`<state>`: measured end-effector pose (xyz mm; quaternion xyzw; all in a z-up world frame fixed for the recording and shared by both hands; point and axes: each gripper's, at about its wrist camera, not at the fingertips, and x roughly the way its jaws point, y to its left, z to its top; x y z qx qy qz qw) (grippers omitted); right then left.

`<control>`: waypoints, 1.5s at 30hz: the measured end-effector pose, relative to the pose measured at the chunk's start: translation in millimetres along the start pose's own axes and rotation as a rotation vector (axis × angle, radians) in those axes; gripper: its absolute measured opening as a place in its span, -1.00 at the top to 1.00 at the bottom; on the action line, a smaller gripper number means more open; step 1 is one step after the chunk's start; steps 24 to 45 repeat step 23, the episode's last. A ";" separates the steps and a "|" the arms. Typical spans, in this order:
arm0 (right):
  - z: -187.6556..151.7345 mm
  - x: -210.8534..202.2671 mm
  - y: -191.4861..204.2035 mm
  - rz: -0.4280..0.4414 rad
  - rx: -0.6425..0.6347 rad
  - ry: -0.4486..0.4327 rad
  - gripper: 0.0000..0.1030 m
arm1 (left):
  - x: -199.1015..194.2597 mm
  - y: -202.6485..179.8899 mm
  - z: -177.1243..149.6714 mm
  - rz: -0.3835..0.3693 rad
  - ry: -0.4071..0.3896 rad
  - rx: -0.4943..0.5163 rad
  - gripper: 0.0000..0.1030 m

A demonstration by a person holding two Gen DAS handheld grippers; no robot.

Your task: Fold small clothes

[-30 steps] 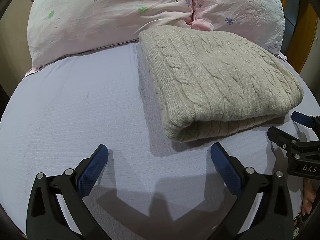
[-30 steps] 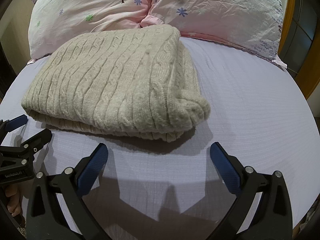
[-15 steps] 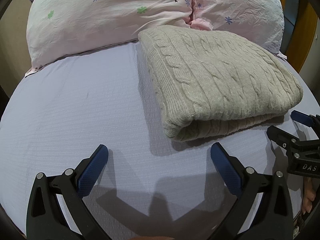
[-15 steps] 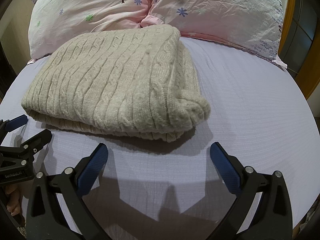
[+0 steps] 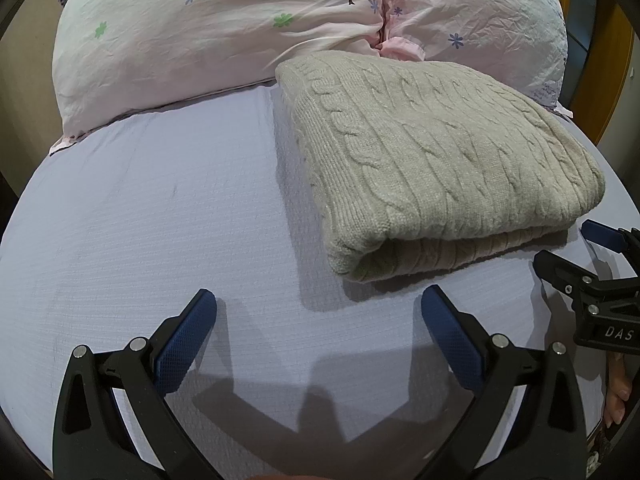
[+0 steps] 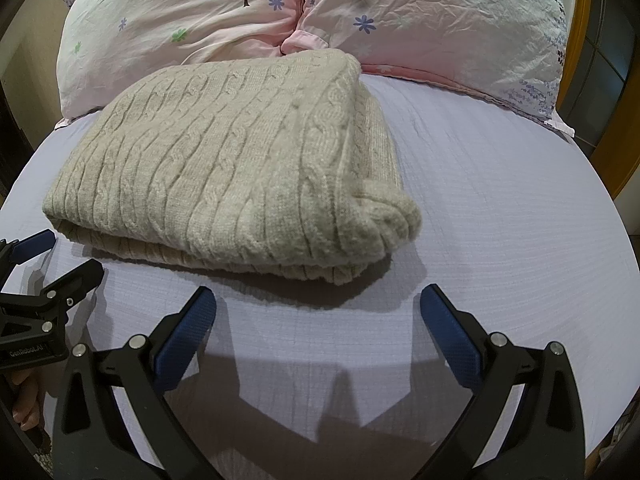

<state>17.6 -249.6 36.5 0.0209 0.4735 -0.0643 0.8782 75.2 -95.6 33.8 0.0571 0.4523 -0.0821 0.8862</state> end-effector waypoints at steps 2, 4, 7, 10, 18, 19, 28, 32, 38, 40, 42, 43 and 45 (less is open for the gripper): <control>0.0 0.0 0.0 0.000 0.000 0.000 -0.97 | -0.1 0.2 -0.1 0.000 0.000 0.000 -0.97; 0.0 0.0 0.0 0.000 0.000 0.000 -0.97 | -0.2 -0.1 -0.1 0.000 0.000 0.000 -0.97; 0.0 0.1 0.2 0.000 0.000 0.000 -0.97 | -0.4 0.0 0.0 0.000 -0.001 0.000 -0.97; 0.0 0.1 0.2 0.000 0.001 0.000 -0.97 | -0.6 -0.1 -0.4 0.002 -0.001 -0.001 -0.97; 0.2 0.2 0.3 0.000 0.001 0.000 -0.97 | -0.5 1.1 0.5 -0.001 0.000 0.000 -0.97; 0.2 0.2 0.3 0.000 0.001 0.000 -0.97 | -0.6 1.1 0.3 0.000 0.000 0.000 -0.97; 0.2 0.1 0.3 0.000 0.001 0.000 -0.97 | -0.7 0.8 0.2 0.000 -0.001 0.000 -0.97; 0.2 0.1 0.3 0.000 0.001 0.000 -0.97 | -0.7 0.8 0.2 0.000 -0.001 0.000 -0.97; 0.2 0.1 0.3 0.000 0.001 0.000 -0.97 | -0.7 0.8 0.2 0.000 -0.001 0.000 -0.97; 0.2 0.1 0.3 0.000 0.001 0.000 -0.97 | -0.7 0.8 0.2 0.000 -0.001 0.000 -0.97; 0.2 0.1 0.3 0.000 0.001 0.000 -0.97 | -0.7 0.8 0.2 0.000 -0.001 0.000 -0.97; 0.2 0.1 0.3 0.000 0.001 0.000 -0.97 | -0.7 0.8 0.2 0.000 -0.001 0.000 -0.97; 0.2 0.1 0.3 0.000 0.001 0.000 -0.97 | -0.7 0.8 0.2 0.000 -0.001 0.000 -0.97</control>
